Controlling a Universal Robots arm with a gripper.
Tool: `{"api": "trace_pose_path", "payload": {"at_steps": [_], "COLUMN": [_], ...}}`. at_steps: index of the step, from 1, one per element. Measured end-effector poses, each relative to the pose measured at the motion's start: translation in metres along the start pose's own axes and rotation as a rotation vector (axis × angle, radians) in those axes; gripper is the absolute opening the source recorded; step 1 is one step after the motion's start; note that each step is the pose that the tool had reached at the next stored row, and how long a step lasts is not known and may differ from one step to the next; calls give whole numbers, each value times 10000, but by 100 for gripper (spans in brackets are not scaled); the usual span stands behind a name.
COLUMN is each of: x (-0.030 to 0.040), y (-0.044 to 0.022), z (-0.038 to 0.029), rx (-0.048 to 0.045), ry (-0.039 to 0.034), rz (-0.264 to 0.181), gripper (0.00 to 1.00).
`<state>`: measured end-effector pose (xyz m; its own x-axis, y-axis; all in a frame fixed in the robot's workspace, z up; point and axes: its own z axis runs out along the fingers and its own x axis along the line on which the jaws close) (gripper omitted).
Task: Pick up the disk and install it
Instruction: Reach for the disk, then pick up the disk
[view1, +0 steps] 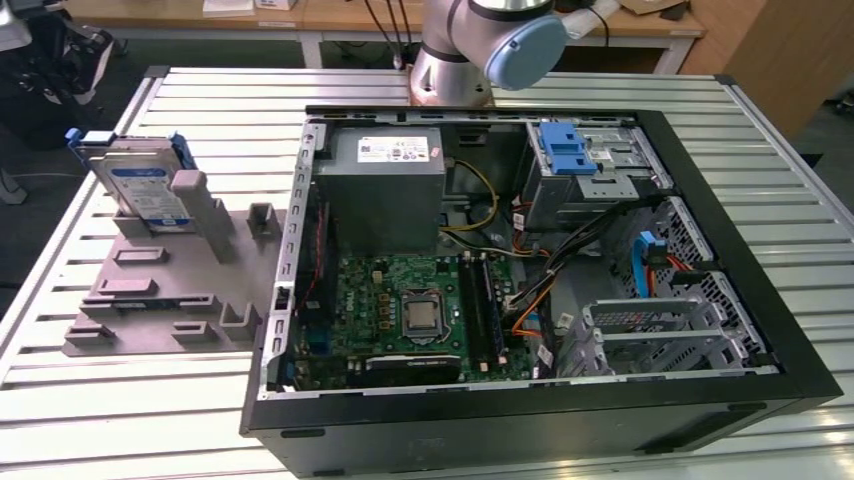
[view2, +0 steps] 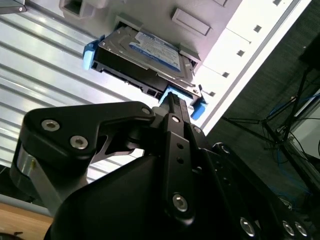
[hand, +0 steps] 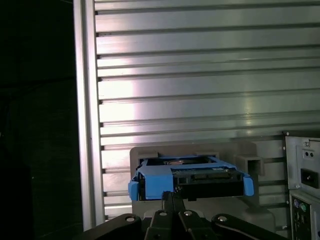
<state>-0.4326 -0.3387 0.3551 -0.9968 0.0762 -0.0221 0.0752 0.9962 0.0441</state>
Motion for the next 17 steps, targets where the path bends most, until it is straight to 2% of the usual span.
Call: {"api": "trace_pose_path", "payload": {"at_steps": [13, 17], "x": [22, 23], "y": [-1, -1], "z": [-1, -1], "rx": [0, -4], "ry": [0, 9], "rz": [-3, -187], "gripper": [11, 11]}}
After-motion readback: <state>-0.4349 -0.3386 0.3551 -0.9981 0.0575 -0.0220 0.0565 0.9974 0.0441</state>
